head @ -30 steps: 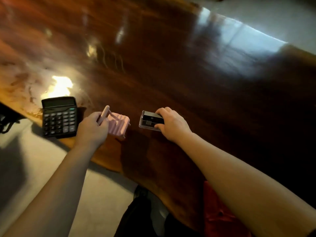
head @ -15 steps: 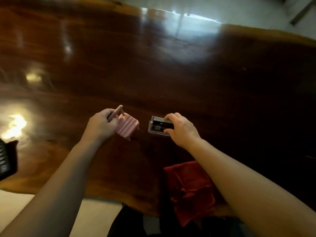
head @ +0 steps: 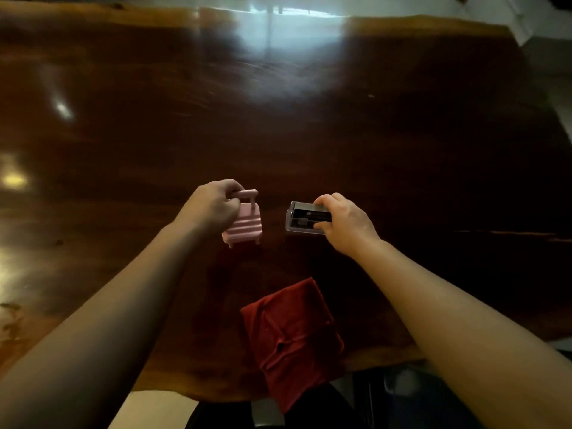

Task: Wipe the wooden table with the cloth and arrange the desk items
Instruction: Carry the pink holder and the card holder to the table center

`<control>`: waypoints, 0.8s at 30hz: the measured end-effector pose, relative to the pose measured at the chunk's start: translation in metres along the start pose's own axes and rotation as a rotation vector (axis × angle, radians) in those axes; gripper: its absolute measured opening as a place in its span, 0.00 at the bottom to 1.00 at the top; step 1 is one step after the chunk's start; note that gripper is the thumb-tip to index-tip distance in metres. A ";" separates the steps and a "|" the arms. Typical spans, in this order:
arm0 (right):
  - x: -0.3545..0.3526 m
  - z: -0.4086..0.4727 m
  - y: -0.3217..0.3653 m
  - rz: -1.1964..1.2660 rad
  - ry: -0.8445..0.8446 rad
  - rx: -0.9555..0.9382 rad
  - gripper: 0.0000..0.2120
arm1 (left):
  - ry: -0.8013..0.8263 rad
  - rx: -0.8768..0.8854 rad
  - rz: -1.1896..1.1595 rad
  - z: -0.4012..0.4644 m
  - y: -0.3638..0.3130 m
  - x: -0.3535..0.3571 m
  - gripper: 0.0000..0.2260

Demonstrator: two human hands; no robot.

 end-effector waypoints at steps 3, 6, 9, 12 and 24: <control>-0.005 0.001 -0.023 -0.001 -0.012 0.026 0.20 | 0.060 0.026 -0.007 0.009 -0.023 0.022 0.13; -0.008 0.004 -0.044 -0.008 -0.015 0.046 0.20 | 0.102 0.052 -0.003 0.019 -0.045 0.044 0.12; -0.009 0.007 -0.064 -0.023 -0.019 0.065 0.20 | 0.137 0.080 0.006 0.027 -0.066 0.065 0.12; -0.009 0.008 -0.081 -0.036 -0.010 0.089 0.20 | 0.167 0.106 -0.004 0.033 -0.081 0.083 0.11; 0.001 0.017 -0.111 -0.053 0.044 0.112 0.22 | 0.198 0.129 0.019 0.045 -0.101 0.125 0.11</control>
Point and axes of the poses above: each hand's wrist, its own z-axis towards the middle knuckle, its own x-axis out of the palm, y = z × x, the point moved 10 cm from there along z, towards the middle knuckle, and after that the axes turned 11 degrees about -y, right-handed, at the moved point
